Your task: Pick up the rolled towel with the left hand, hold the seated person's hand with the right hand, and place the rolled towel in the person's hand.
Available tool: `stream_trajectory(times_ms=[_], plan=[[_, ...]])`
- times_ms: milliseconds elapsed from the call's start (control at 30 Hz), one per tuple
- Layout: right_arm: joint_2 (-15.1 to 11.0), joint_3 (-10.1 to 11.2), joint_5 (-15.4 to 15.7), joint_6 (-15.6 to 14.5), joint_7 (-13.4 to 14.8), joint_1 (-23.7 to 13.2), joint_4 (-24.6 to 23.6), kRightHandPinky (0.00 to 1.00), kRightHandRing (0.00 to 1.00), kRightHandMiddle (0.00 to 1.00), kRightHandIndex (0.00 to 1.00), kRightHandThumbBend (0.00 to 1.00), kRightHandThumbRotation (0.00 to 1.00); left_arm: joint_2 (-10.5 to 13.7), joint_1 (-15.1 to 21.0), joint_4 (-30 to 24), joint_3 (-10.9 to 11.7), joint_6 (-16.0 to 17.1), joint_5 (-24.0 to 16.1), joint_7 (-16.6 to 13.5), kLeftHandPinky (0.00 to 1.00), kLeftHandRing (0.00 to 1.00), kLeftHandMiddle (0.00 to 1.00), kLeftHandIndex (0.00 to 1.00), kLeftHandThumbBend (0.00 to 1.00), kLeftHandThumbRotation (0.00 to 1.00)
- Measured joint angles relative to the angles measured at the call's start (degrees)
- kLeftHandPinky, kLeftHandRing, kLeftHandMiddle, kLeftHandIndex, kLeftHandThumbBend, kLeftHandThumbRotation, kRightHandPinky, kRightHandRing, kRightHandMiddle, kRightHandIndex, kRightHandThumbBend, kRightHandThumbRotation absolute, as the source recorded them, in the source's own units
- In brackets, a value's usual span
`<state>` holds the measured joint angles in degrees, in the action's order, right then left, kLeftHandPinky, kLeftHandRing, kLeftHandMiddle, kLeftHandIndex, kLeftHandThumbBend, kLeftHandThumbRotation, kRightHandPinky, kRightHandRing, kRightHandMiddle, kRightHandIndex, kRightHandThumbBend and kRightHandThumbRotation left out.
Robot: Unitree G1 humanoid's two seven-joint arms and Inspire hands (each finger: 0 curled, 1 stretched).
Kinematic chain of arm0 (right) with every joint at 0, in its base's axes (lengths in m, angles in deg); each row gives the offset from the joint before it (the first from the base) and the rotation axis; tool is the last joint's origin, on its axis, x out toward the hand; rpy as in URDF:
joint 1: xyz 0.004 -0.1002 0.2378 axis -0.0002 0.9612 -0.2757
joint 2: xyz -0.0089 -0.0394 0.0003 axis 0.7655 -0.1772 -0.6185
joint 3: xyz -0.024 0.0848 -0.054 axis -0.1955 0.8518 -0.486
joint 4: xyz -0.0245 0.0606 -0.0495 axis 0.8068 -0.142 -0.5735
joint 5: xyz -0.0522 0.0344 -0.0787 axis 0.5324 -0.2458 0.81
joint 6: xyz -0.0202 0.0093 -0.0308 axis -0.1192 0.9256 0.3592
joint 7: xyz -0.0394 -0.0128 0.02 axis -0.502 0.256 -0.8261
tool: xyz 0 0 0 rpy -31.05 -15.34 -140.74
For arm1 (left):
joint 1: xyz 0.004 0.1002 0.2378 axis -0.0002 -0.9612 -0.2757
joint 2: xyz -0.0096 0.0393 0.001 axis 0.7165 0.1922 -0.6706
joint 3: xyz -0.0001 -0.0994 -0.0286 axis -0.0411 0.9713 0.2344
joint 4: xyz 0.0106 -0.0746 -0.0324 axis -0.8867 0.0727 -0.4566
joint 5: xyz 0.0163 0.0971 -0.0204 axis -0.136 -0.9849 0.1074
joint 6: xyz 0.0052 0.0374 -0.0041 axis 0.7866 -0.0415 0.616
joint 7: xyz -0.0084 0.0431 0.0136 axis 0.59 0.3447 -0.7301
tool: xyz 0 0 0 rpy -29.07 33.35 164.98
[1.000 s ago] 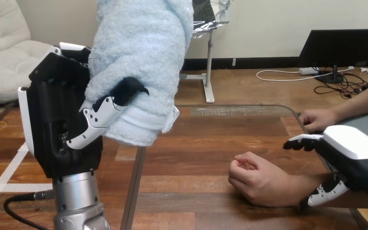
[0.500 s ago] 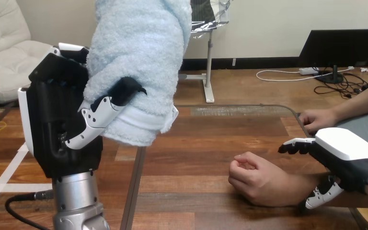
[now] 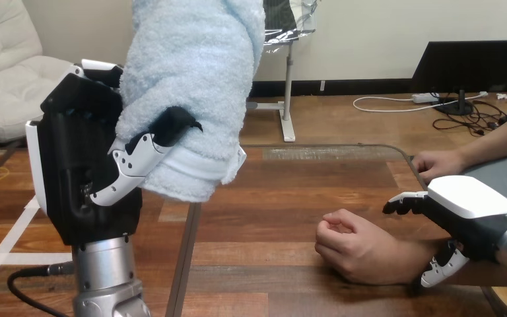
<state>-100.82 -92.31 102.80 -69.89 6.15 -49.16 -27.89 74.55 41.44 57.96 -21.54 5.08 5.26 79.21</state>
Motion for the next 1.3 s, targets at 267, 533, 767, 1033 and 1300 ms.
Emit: stream_trajectory(times_ms=[267,533,767,1033,1300], plan=[[-0.2,-1.3,0.8,-1.6,-1.2,-1.2,0.6,0.63,0.8,0.82,0.81,1.0,0.04,0.0,-0.1,0.0,0.1,-0.3,0.2,0.0,0.22,0.3,0.36,0.37,0.4,0.0],[-0.8,-3.0,1.8,-3.7,-4.2,-2.9,1.1,0.6,0.8,0.82,0.82,1.0,0.04,0.0,-0.1,0.0,0.1,-0.3,0.5,0.1,0.22,0.3,0.36,0.37,0.41,0.0],[-0.8,-3.6,1.8,-5.7,-6.5,-3.7,1.3,0.56,0.77,0.8,0.81,1.0,0.03,0.0,-0.1,0.0,0.4,-0.4,1.4,0.3,0.22,0.29,0.36,0.37,0.4,0.0],[-0.8,-4.2,1.9,-7.5,-8.4,-4.2,1.2,0.55,0.77,0.8,0.81,1.0,0.05,-0.1,-0.1,0.0,1.2,-0.4,1.6,0.6,0.22,0.29,0.36,0.37,0.4,0.0],[-0.8,-4.6,1.8,-9.8,-11.2,-4.9,1.1,0.54,0.75,0.81,0.81,1.0,0.03,-0.1,-0.2,0.0,1.7,-0.4,1.7,0.8,0.22,0.3,0.36,0.38,0.4,0.0]])
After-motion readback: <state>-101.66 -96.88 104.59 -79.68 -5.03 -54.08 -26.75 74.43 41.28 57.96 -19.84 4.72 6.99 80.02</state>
